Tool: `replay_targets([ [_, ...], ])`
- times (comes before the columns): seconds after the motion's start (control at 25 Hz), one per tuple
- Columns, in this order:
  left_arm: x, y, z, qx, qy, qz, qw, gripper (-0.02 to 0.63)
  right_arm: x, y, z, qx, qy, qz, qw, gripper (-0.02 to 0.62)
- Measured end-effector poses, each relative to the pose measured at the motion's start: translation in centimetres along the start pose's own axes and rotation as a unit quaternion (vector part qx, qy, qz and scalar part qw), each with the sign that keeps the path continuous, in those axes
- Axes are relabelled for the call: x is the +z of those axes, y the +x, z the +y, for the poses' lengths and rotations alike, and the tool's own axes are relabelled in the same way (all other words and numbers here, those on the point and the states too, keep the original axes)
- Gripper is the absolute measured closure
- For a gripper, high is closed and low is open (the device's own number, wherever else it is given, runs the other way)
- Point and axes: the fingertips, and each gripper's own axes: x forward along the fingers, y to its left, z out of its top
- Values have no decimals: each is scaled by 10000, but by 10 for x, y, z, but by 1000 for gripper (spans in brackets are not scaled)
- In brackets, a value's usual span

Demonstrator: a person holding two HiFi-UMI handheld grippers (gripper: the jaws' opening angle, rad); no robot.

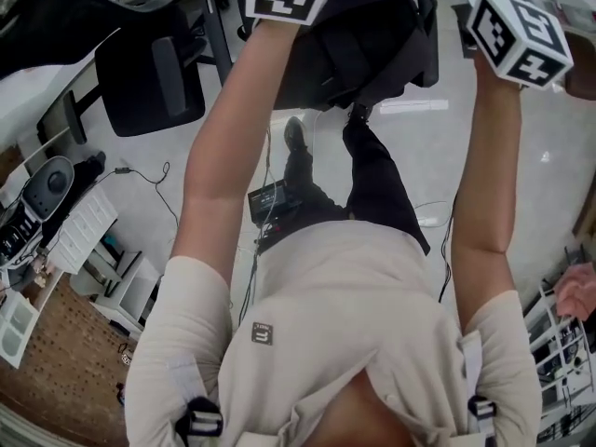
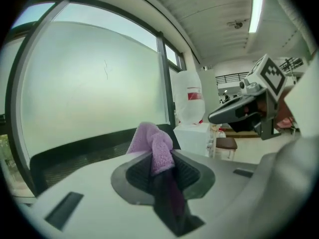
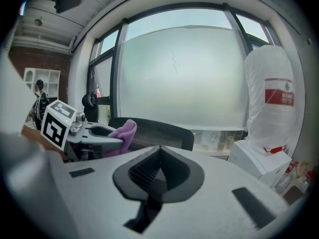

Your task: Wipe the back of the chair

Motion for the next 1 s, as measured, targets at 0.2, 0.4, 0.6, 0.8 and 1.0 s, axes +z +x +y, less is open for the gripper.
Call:
replay_targets([
  [0.2,58,-69,19,136,194,-382,9990,520,45,-33,19,-18,-89,-168,9998,600],
  [0.4,110,-142,42,362,287,-790,9958,520,85,-65,44,0,-205,-363,9991,601],
  [0.6,155,-212,53,522,367,-1123,9916,520,120,-98,78,70,-370,-555,9978,601],
  [0.8,190,-280,60,737,793,-1425,9839,520,158,-133,116,206,-568,-750,9954,601],
  [1.0,213,-343,58,880,1027,-1645,9771,520,188,-168,155,328,-774,-929,9921,601],
])
